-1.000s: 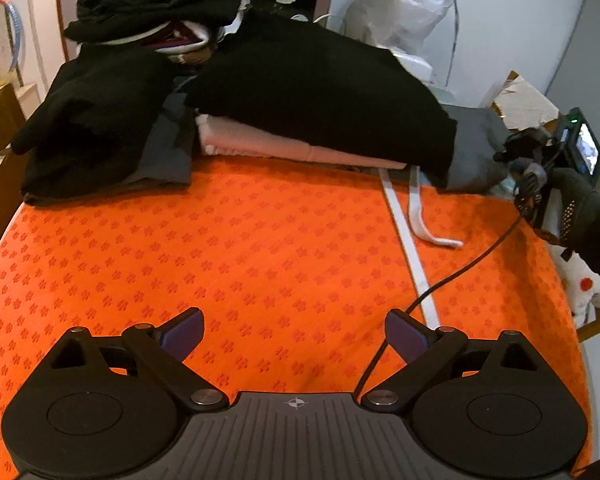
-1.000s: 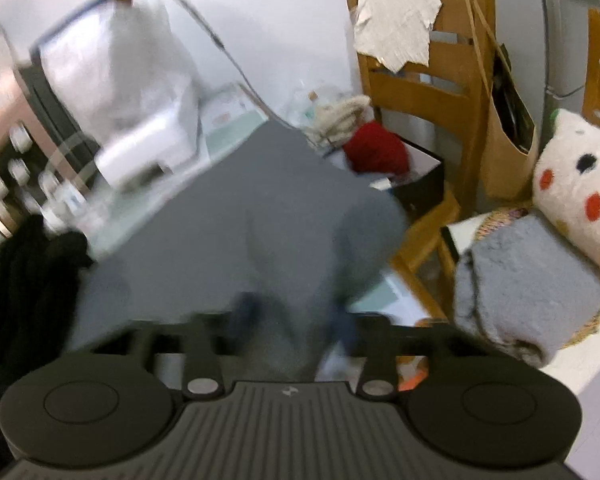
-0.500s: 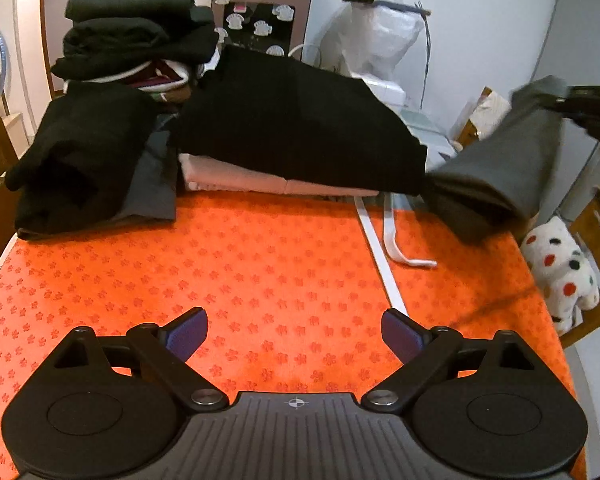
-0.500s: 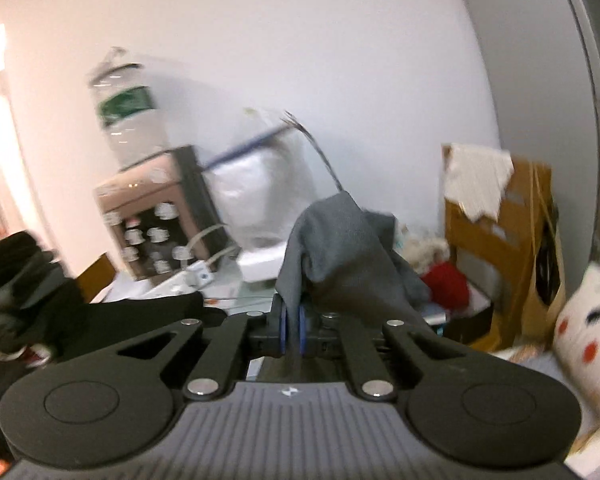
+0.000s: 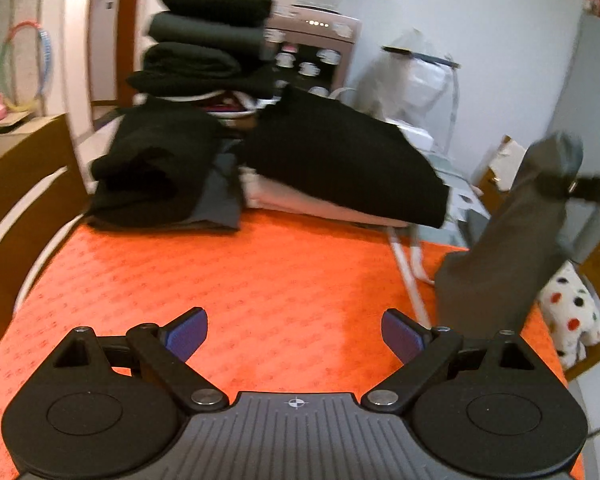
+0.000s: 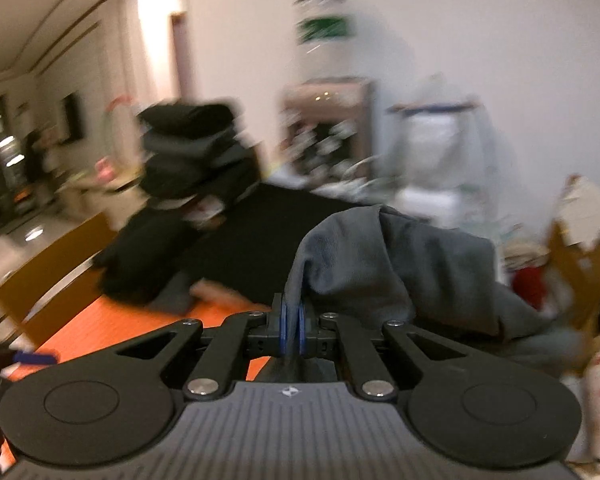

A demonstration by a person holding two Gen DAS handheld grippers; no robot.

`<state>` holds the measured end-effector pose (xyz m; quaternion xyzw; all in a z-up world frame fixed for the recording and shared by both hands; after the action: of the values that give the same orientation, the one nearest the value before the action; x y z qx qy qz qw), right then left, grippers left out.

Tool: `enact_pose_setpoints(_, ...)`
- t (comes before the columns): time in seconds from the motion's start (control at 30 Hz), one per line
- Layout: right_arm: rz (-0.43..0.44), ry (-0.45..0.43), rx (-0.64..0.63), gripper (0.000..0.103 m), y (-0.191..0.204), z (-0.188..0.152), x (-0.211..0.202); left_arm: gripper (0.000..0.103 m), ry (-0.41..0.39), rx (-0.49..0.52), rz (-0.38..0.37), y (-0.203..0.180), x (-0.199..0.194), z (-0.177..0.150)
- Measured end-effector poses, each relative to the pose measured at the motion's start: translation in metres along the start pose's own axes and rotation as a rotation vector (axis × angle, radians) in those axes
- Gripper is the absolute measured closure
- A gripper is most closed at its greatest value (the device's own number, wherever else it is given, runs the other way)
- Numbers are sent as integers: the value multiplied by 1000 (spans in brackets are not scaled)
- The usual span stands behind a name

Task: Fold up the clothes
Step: 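Lift the grey trousers with the right tool and drop them onto the tablecloth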

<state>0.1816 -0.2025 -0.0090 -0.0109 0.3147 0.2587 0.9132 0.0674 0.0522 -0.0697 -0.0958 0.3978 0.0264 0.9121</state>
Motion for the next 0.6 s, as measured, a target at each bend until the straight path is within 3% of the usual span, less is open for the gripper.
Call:
enact_pose_setpoints(0.27, 288, 189, -111, 98, 101, -46, 46, 9, -31, -76, 88, 43, -27, -19)
enact_pose_setpoints(0.37, 304, 184, -142, 93, 116, -50, 29, 8, -39, -87, 91, 47, -32, -23)
enact_pose_setpoints(0.43, 301, 177, -121, 78, 113, -51, 13, 8, -36, -90, 82, 45, -32, -24)
enact_pose_setpoints(0.6, 231, 165, -45, 57, 80, -56, -21, 8, -22, -33, 29, 24, -24, -23)
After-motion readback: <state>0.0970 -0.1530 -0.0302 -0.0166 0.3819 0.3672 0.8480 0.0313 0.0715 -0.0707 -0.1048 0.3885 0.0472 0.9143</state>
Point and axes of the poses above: each gripper's, at about its wrist camera, not at the fingertips, and x roughly the way its jaws point, y to its left, z to its top, the point moved 5 cm from there along x, roughly the way its jaws point, and after that the axes turned 6 degrees about y, right-handed, at the moved point
